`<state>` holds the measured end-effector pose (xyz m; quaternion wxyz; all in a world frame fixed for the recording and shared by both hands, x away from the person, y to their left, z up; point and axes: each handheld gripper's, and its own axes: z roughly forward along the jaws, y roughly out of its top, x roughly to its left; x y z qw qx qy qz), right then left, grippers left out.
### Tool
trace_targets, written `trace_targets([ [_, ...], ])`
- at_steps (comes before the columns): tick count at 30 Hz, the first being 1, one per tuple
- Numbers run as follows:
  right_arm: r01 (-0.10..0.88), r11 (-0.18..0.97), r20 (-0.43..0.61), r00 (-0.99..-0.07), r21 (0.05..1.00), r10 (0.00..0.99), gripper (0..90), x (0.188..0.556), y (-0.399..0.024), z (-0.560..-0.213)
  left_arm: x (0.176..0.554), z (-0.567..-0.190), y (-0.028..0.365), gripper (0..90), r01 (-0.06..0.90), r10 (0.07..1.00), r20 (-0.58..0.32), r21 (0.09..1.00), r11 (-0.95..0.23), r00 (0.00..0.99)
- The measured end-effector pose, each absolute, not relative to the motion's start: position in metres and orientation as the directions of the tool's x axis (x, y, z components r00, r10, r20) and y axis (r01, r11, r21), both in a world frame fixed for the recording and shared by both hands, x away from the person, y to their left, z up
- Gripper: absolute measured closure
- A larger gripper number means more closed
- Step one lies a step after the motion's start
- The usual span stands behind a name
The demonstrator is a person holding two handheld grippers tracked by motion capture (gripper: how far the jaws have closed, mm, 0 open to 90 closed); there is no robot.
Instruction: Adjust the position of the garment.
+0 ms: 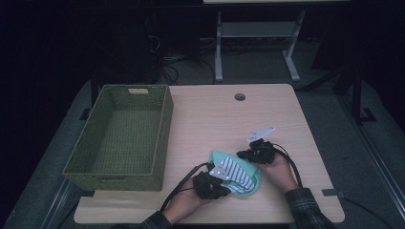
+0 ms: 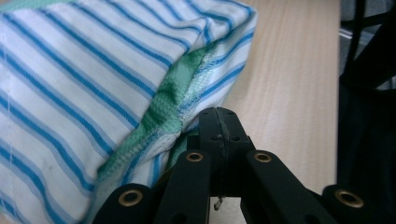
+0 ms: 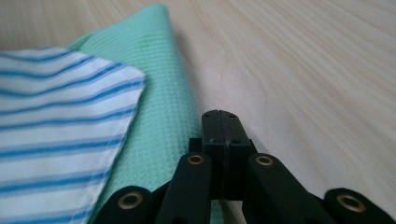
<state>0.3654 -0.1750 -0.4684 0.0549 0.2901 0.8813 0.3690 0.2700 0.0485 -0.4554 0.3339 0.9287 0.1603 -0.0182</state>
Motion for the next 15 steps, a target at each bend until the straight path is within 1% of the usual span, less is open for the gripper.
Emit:
trace_targets([
  [6,0.481,0.555,0.123,-0.82,0.679,0.559,90.0,0.359,-0.184,-0.468,0.28,-0.455,0.055,89.6,0.317,0.318,-0.113,0.615,-0.722,0.941],
  [8,0.487,0.554,0.126,-0.817,0.675,0.563,90.0,0.356,-0.188,-0.467,0.283,-0.455,0.058,89.6,0.338,0.344,-0.116,0.62,-0.708,0.932],
  [15,0.498,0.547,0.133,-0.809,0.673,0.573,90.0,0.343,-0.2,-0.465,0.299,-0.45,0.069,89.5,0.343,0.38,-0.078,0.623,-0.704,0.922],
])
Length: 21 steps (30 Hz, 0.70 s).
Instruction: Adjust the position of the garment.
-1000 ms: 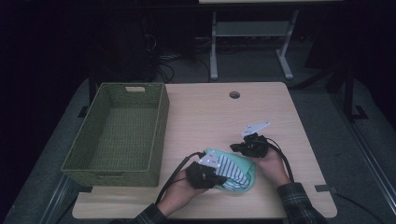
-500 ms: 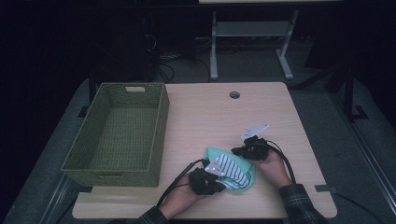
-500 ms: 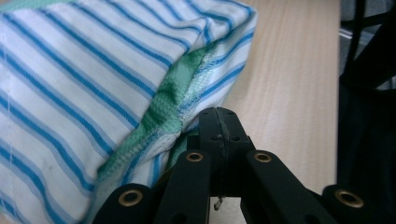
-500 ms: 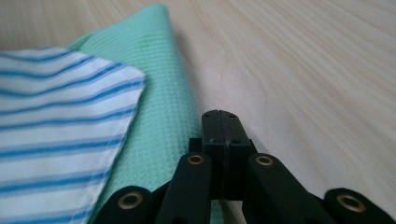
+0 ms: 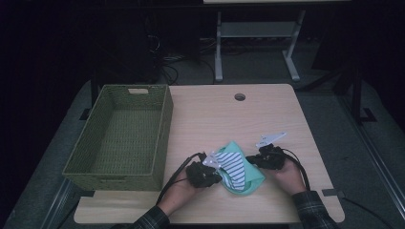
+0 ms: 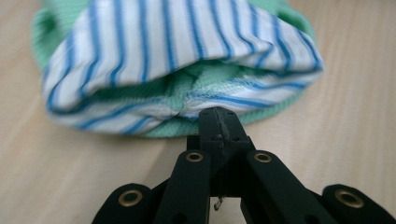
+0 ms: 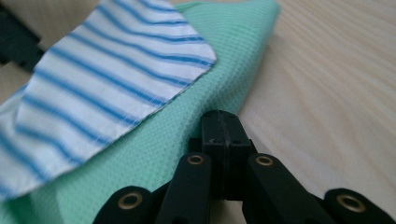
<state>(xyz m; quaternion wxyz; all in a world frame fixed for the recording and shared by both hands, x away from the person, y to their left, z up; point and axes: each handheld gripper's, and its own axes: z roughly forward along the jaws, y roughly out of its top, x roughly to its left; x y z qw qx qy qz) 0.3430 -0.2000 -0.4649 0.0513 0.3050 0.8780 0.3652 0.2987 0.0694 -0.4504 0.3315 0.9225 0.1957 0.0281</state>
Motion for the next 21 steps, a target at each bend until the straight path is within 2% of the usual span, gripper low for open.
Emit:
trace_targets([
  [7,0.495,0.556,0.135,-0.815,0.667,0.564,90.0,0.325,-0.206,-0.465,0.313,-0.449,0.073,89.5,0.363,0.421,-0.064,0.633,-0.684,0.905],
  [12,0.49,0.559,0.14,-0.822,0.669,0.553,90.0,0.312,-0.209,-0.465,0.319,-0.45,0.072,89.5,0.351,0.428,-0.026,0.618,-0.703,0.904],
  [19,0.489,0.556,0.133,-0.818,0.673,0.559,89.8,0.303,-0.21,-0.465,0.321,-0.449,0.073,89.4,0.352,0.433,-0.025,0.627,-0.696,0.901],
  [21,0.484,0.544,0.121,-0.812,0.685,0.571,84.6,0.303,-0.213,-0.463,0.321,-0.447,0.075,86.7,0.347,0.424,-0.029,0.627,-0.697,0.905],
])
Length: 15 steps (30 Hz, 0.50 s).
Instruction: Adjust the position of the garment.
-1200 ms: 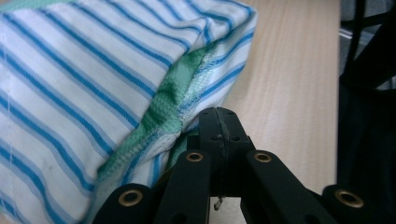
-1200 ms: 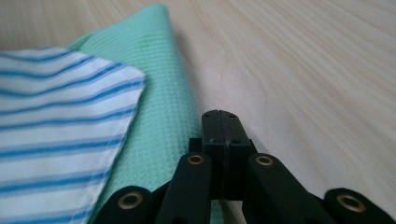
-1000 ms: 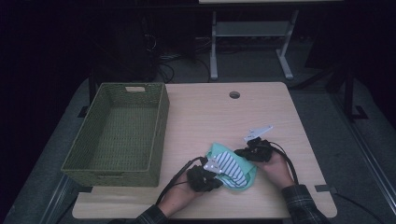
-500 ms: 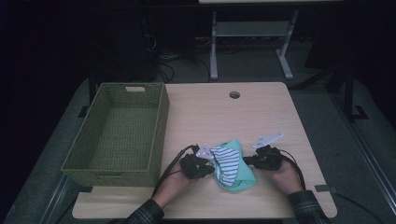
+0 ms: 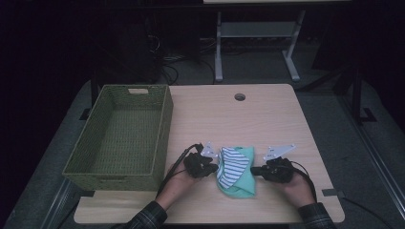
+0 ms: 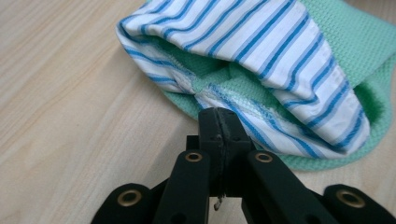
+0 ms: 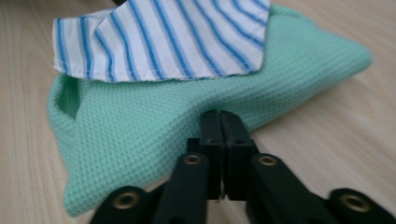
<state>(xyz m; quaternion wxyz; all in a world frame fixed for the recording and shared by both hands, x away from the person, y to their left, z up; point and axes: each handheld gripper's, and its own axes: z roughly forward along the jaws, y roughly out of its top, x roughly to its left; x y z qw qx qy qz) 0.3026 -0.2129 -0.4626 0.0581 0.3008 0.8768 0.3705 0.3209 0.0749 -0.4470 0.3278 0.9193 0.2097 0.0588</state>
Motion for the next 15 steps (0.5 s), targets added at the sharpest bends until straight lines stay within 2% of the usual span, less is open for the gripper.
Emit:
trace_targets([
  [3,0.484,0.519,0.109,-0.797,0.705,0.594,79.6,0.3,-0.219,-0.46,0.322,-0.446,0.079,81.1,0.342,0.407,-0.045,0.631,-0.696,0.912],
  [11,0.498,0.48,0.062,-0.738,0.722,0.672,48.8,0.288,-0.244,-0.464,0.32,-0.436,0.077,61.9,0.289,0.361,-0.003,0.607,-0.74,0.932],
  [15,0.507,0.467,0.059,-0.721,0.724,0.691,37.0,0.284,-0.254,-0.469,0.325,-0.43,0.074,54.7,0.273,0.333,-0.006,0.586,-0.763,0.943],
])
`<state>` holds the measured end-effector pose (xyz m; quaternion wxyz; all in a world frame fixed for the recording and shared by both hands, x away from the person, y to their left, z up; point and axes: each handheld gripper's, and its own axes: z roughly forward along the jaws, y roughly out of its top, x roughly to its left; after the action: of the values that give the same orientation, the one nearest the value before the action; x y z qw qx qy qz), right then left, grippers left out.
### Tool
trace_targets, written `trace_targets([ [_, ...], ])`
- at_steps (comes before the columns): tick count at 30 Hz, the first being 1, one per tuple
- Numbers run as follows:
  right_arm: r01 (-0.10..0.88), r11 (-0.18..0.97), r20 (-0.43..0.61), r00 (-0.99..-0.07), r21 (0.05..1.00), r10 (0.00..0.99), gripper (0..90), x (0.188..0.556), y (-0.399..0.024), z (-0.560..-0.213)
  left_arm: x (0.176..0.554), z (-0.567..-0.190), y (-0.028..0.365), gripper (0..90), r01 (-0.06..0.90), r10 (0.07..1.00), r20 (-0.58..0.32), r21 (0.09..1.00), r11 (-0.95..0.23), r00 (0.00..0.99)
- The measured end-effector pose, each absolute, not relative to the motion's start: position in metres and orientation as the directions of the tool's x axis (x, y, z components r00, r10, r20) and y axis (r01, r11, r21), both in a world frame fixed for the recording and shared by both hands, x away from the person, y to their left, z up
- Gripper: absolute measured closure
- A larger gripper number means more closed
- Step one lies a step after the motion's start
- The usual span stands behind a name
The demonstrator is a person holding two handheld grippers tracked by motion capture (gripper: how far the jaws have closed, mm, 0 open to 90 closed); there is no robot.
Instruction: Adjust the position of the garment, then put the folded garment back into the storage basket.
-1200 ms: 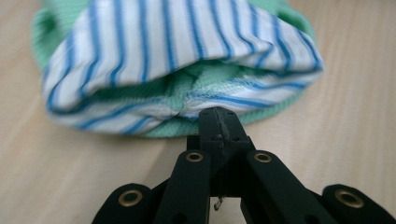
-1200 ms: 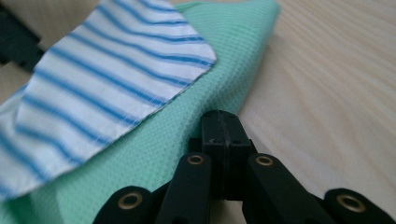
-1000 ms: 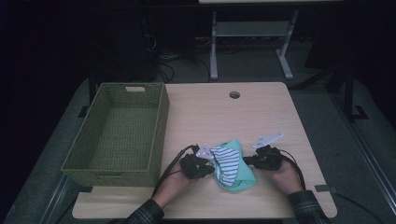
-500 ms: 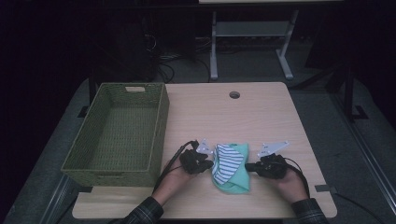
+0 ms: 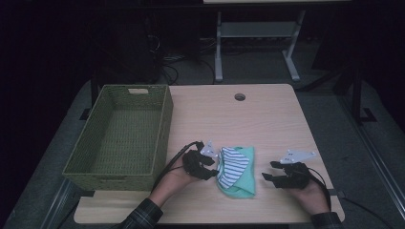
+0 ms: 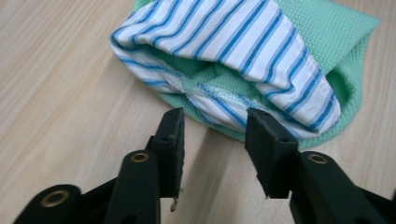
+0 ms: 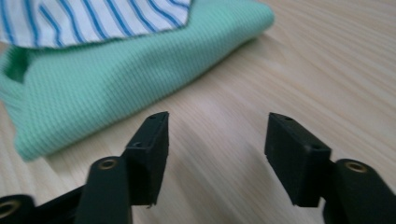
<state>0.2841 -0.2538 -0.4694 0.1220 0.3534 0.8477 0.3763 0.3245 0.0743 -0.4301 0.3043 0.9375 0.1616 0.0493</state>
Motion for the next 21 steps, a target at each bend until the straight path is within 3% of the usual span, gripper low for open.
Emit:
trace_targets([
  [16,0.523,0.445,0.035,-0.675,0.727,0.737,18.4,0.285,-0.265,-0.481,0.345,-0.423,0.054,42.2,0.19,0.216,-0.015,0.529,-0.827,0.976],
  [21,0.521,0.443,0.035,-0.676,0.73,0.736,16.9,0.285,-0.265,-0.482,0.349,-0.429,0.045,38.3,0.165,0.182,-0.013,0.494,-0.854,0.983],
])
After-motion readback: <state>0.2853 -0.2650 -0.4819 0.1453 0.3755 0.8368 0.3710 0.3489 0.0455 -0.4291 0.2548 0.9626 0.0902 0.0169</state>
